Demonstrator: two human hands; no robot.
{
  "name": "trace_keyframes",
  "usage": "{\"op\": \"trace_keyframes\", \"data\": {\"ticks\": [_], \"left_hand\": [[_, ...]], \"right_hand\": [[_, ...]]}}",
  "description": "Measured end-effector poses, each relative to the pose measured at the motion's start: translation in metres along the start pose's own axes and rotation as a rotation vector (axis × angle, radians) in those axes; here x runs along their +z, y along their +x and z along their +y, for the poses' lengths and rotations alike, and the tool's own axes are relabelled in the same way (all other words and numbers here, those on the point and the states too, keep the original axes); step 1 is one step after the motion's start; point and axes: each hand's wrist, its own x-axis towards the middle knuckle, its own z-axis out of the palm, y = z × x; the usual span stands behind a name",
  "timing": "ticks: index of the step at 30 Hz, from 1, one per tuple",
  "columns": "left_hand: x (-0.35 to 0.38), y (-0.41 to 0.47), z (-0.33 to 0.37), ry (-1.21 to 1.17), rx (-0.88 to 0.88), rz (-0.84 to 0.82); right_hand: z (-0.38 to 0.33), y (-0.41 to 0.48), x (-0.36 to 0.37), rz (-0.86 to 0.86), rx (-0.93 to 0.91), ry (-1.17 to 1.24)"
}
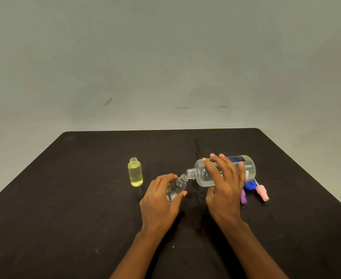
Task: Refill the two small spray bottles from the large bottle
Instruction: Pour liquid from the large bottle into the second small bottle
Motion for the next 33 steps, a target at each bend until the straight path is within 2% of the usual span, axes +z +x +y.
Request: {"op": "trace_keyframes", "data": {"ticks": [33], "left_hand": [[0.0016,-0.0006,-0.0021,0.001,0.006,0.001]], "right_hand": [[0.0005,0.0000,0.0003,0.012,-0.002,0.010]]}}
